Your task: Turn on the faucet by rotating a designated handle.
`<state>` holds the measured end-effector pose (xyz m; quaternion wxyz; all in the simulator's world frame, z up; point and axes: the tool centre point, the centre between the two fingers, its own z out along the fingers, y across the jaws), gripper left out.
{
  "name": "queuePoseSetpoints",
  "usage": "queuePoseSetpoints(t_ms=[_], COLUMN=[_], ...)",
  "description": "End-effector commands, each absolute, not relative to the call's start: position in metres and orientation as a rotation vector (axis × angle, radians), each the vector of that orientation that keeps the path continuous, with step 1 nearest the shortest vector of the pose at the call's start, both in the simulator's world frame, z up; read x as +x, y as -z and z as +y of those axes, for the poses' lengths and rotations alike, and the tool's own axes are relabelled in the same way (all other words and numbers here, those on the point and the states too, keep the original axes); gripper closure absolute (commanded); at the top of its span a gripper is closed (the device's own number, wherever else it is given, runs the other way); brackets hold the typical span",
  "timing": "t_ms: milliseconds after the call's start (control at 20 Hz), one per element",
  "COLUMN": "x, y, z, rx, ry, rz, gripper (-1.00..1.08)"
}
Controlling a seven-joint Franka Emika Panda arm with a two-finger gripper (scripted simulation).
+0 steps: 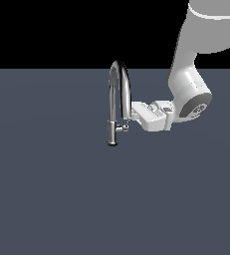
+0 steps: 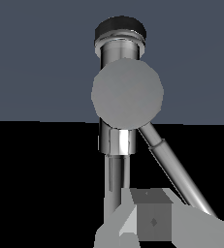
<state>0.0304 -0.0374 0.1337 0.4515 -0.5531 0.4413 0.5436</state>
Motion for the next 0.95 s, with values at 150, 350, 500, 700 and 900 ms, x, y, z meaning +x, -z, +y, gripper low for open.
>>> queuePoseSetpoints(t_ms=[150, 350, 500, 700, 900], x=[0.007, -0.003, 0.003, -0.008, -0.017], y=[-0.12, -0.115, -0.112, -0.084, -0.064], z=[-0.048, -0.052, -0.045, -0.051, -0.055], rx=[-1.356, -1.355, -1.369, -1.361, -1.356], ry=[-1.354, -1.352, -1.345, -1.349, -1.352], rz=[1.104, 1.106, 1.086, 1.097, 1.106], gripper=[1.08, 1.08, 1.08, 1.08, 1.08])
